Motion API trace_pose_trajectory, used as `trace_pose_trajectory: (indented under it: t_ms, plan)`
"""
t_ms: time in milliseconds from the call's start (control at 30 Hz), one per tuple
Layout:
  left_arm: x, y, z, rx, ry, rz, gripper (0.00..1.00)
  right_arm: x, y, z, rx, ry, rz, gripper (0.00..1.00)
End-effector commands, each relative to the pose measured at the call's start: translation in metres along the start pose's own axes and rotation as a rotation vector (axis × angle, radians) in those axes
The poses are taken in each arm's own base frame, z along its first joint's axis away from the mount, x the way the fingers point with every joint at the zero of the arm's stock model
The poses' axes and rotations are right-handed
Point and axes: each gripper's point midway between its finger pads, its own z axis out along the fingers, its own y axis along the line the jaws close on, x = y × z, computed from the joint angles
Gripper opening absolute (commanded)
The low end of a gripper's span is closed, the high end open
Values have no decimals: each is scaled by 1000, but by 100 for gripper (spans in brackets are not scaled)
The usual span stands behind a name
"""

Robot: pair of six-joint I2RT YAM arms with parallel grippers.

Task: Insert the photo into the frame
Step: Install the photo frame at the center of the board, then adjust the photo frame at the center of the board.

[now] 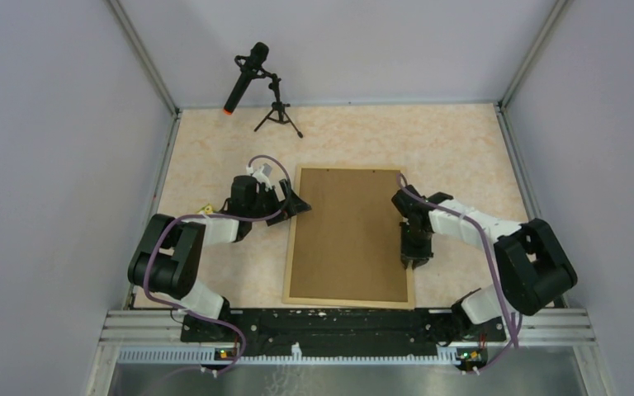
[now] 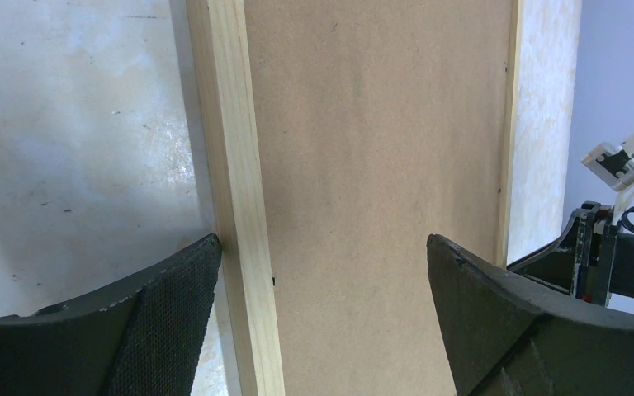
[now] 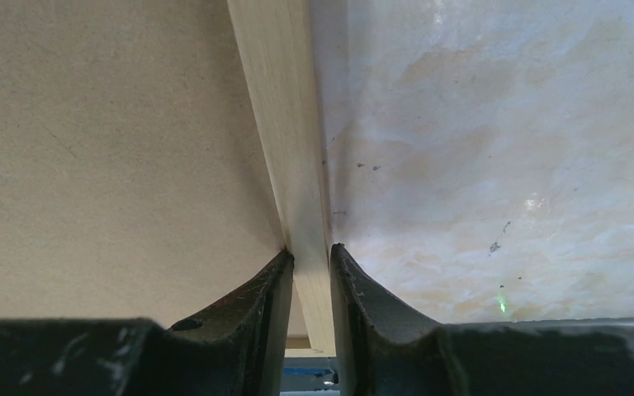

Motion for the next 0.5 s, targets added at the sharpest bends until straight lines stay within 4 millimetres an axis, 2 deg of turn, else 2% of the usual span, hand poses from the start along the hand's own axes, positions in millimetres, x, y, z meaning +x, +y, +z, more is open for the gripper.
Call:
trace_pose_trajectory:
  t_ms: [0, 67, 233, 300, 467]
  plan:
    - [36, 13, -6, -45, 113, -65, 98, -14, 10, 36, 95, -55, 0, 28]
    - [36, 13, -6, -43, 113, -64, 98, -15, 17, 41, 123, -52, -15, 28]
    - [37, 13, -6, -43, 114, -66, 98, -10, 42, 54, 63, -16, -44, 29]
    - [36, 13, -6, -43, 112, -64, 98, -17, 49, 47, 31, -41, -67, 31]
    - [35, 15, -7, -55, 100, -64, 98, -44, 65, 4, -105, -148, -119, 40]
